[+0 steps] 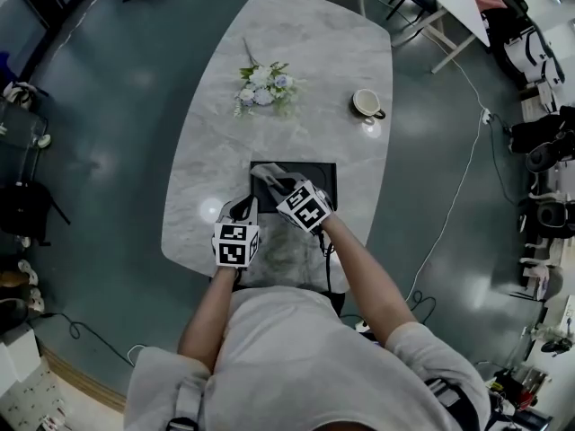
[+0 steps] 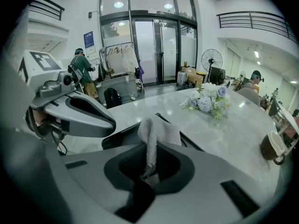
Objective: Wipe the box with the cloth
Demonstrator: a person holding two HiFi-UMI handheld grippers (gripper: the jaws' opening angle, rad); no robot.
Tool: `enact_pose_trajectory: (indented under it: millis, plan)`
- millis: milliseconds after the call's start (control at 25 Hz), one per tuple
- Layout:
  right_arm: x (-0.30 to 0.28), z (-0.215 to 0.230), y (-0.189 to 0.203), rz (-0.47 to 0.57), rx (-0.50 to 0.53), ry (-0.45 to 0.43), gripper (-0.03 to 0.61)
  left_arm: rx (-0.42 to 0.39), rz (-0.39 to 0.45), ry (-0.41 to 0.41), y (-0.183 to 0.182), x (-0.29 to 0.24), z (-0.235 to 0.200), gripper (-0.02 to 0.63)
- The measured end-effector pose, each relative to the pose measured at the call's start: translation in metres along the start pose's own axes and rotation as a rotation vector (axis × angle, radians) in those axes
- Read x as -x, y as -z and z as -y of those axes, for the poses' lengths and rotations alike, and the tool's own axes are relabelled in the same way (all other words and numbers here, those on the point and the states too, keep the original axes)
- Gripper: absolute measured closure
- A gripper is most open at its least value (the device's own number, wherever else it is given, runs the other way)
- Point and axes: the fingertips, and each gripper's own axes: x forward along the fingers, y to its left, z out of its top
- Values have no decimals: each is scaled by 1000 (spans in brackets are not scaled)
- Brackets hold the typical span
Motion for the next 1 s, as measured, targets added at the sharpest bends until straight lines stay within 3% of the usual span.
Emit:
enact_pose_trajectory:
  millis: [360, 1000]
  plan:
    - [14, -17, 14, 35, -42, 32, 532, -15, -17, 18, 8, -2, 9, 591]
    - [31, -51, 33, 35, -27, 43, 532, -36, -21, 29, 11, 8, 16, 591]
